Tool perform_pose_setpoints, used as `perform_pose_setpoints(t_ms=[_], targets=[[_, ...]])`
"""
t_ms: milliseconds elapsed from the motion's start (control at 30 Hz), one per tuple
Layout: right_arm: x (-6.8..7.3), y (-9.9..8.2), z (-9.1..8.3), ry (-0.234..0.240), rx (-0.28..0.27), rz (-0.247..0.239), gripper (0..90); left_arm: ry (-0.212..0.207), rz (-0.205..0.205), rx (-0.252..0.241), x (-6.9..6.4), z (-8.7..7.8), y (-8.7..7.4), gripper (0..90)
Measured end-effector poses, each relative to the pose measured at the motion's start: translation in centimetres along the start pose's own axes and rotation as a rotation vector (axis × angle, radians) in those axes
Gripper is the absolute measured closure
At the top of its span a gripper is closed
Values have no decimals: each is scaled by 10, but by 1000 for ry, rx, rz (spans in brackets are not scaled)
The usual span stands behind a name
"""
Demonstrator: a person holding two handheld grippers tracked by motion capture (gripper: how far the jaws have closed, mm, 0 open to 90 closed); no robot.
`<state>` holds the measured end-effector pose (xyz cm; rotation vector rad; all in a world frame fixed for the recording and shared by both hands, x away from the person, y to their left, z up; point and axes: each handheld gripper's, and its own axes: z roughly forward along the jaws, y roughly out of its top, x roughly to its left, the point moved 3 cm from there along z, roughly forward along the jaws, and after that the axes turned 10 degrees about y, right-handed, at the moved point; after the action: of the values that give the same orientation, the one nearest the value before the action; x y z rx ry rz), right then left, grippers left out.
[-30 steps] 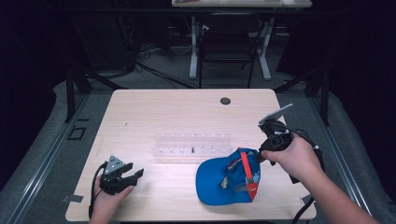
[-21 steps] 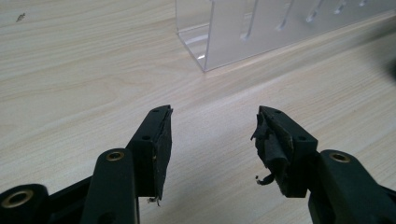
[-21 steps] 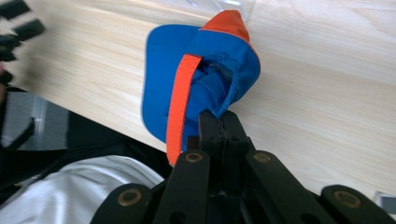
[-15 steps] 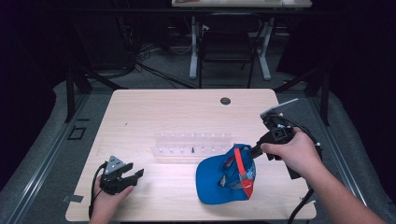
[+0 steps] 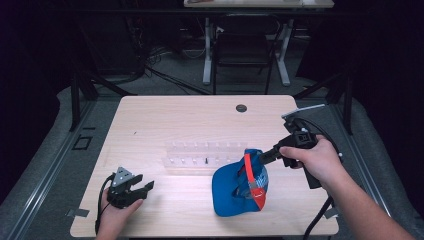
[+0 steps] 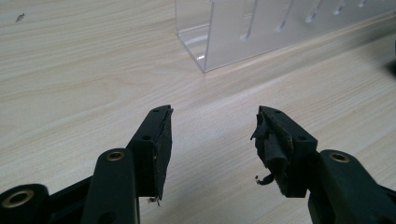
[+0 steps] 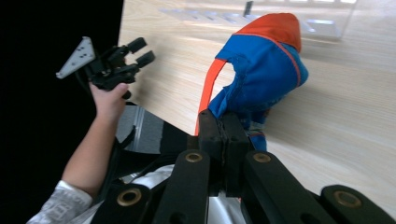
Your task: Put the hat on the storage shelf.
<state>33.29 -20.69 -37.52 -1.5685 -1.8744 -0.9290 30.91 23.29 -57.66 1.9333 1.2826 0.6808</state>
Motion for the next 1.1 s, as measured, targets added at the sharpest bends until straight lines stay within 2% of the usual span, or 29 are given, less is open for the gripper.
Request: perform_pose_setpoints(t_ms=[133, 233, 400, 600, 733, 1100], targets=[[5, 1, 0, 28, -9, 5, 900, -1, -2, -2, 0, 0, 0, 464], [15, 3, -1, 79, -13, -28, 900, -1, -3, -8, 0, 1, 0, 463], [31, 5, -3, 90, -15, -62, 900, -1, -3, -12, -1, 1, 0, 463], [46, 8, -8, 78, -29, -94, 900, -4, -8, -15, -2, 1, 0, 461], [51, 10, -12, 74, -35, -107, 900, -9, -2, -17, -3, 2, 0, 461], [54, 18, -23, 86, -82, -97, 900, -12, -7, -24, -7, 2, 1, 455]])
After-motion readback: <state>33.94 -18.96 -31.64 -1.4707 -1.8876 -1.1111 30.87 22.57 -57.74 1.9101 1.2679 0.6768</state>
